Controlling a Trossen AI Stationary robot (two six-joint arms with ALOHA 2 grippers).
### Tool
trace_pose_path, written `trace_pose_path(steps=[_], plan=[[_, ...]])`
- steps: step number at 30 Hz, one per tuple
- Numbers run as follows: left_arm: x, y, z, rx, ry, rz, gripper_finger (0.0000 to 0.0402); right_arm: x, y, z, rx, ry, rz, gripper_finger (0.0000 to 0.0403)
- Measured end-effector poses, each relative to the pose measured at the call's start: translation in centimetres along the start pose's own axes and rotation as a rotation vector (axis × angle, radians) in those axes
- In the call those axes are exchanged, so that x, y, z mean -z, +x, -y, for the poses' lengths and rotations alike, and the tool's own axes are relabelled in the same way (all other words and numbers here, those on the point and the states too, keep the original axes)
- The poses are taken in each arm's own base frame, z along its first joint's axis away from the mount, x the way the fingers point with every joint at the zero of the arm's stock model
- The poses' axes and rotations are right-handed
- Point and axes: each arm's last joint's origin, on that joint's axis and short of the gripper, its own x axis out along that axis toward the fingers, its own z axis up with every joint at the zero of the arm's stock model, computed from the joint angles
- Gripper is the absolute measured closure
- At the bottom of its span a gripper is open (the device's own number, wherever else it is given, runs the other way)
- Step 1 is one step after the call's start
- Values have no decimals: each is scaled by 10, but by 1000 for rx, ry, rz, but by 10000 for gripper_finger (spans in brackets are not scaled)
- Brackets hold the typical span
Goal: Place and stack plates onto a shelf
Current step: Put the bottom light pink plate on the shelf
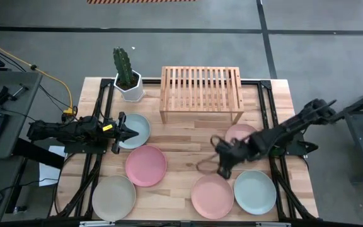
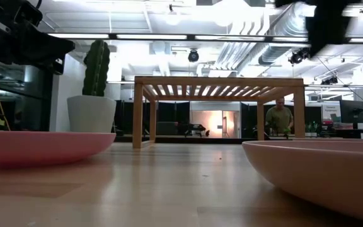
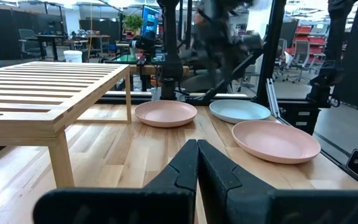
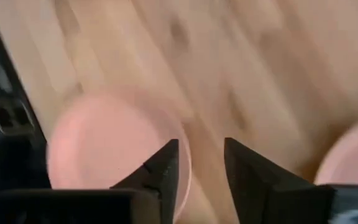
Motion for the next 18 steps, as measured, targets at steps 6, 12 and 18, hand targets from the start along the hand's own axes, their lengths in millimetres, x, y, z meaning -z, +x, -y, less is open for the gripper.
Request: trace_pose_path(steps=[6,12,18], plan=[[0,0,0,0,0,0,402,50,19,-28,60,42,-90,277],[0,0,0,0,0,0,402,81,46,-40,181,136,-45,276],[0,0,0,0,0,0,402,85,79,-42,250,180,-59,276]])
